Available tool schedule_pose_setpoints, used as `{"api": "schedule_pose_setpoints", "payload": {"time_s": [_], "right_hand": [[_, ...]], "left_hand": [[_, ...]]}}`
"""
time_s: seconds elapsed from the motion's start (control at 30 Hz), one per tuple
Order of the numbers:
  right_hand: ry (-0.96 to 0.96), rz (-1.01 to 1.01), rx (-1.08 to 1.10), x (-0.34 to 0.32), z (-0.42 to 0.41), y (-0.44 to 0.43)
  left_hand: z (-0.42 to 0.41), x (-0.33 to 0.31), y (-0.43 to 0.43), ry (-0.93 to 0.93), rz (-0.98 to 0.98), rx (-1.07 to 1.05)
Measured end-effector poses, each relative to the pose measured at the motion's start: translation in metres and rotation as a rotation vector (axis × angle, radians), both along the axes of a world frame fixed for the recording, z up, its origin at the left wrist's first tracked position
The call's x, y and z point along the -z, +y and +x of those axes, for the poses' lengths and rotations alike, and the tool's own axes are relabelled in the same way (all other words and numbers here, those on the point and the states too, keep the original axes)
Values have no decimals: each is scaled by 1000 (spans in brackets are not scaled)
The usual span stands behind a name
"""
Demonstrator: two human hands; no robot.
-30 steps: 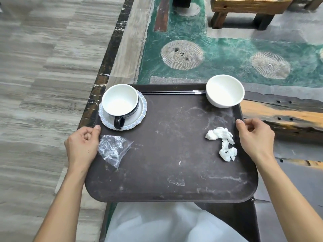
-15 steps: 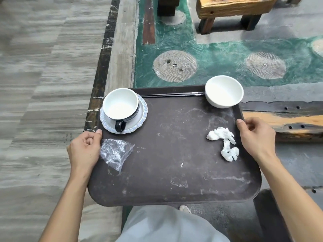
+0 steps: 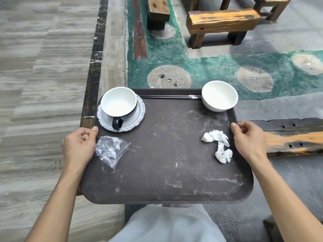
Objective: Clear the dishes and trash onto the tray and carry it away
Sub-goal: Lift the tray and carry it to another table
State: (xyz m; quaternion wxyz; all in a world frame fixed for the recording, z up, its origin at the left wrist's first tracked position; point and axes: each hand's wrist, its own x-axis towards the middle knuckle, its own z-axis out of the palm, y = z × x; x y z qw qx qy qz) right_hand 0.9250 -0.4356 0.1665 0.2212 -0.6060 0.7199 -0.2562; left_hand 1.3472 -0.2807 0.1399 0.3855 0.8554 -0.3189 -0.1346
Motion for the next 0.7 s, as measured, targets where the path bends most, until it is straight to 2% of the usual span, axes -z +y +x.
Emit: {"api": "schedule_pose_setpoints", "payload": {"time_s": [0.33,0.7], "right_hand": [[17,-7,-1,6,38,-107],[0,-12,-24,3,60,-277]], "left_hand": [[36,15,-107,1,16,-4],[52,9,-268,18,-10,-20]]}}
